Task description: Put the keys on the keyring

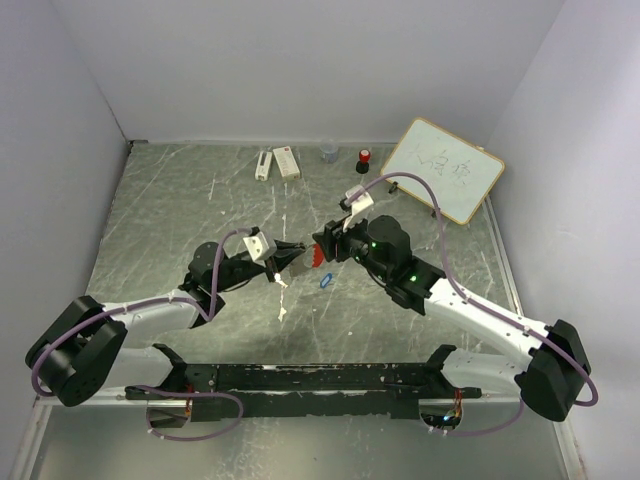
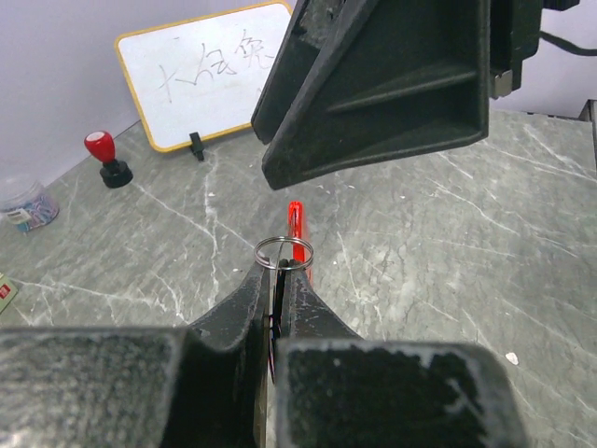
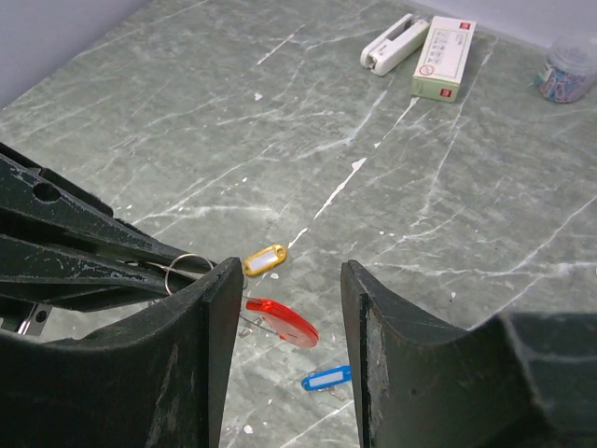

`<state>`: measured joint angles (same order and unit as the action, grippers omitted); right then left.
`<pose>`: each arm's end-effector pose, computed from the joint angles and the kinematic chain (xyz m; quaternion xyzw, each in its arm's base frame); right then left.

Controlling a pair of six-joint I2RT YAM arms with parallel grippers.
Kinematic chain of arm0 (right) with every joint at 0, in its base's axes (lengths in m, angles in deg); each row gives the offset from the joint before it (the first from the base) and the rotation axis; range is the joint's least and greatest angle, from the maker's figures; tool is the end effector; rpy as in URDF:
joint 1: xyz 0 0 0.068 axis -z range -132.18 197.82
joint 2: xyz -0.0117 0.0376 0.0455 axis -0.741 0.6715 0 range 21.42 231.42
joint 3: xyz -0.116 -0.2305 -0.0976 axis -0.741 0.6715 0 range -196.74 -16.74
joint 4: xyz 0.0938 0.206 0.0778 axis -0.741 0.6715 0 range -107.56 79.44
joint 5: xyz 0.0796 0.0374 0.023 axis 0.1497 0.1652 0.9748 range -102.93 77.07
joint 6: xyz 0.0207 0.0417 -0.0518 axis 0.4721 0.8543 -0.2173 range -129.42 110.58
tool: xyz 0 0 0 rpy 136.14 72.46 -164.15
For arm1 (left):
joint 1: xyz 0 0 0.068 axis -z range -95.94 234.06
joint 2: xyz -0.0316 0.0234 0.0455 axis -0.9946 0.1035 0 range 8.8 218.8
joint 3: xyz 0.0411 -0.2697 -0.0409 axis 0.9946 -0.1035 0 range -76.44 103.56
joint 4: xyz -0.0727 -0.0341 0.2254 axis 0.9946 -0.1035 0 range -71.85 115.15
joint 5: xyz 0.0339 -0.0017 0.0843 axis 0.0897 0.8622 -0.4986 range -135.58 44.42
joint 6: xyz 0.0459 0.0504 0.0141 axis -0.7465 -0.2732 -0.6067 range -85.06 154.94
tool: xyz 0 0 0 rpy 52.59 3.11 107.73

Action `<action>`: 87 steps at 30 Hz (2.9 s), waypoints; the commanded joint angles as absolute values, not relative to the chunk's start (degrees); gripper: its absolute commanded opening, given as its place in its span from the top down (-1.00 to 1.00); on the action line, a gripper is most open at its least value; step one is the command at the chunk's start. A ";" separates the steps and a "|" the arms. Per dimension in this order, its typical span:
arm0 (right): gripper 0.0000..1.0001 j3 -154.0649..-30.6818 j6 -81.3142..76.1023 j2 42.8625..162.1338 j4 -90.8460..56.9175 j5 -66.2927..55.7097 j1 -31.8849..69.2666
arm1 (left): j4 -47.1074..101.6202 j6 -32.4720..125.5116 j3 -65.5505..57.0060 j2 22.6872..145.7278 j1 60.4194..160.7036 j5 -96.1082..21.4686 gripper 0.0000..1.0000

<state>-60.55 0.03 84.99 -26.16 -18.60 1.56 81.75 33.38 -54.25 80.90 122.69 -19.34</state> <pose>0.1820 0.1822 0.3091 -0.2138 0.7420 0.2626 0.5786 0.1797 -0.1757 0.2516 0.3817 0.5496 -0.3744 0.6419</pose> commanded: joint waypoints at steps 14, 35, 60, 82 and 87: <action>0.07 -58.02 0.60 83.91 -26.79 -15.04 1.48 | 79.03 35.27 -49.45 81.28 122.82 -21.48 0.87; 0.04 -59.58 -0.67 89.04 -28.10 -17.77 1.46 | 65.31 41.35 -42.43 82.89 122.80 -26.91 0.87; 0.04 -61.32 -2.71 91.79 -30.98 -20.55 1.50 | 53.78 41.88 -38.12 84.82 123.00 -25.77 0.87; 0.01 -60.16 -1.03 90.41 -26.92 -24.13 1.58 | 31.35 46.72 -23.92 89.20 123.04 -28.04 0.86; 0.00 -59.87 -1.03 90.97 -26.66 -25.31 1.63 | 27.13 47.13 -21.04 90.58 123.09 -26.99 0.87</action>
<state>-59.92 -1.43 90.47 -27.06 -23.22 1.58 31.68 45.99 -24.32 89.79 122.80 -27.58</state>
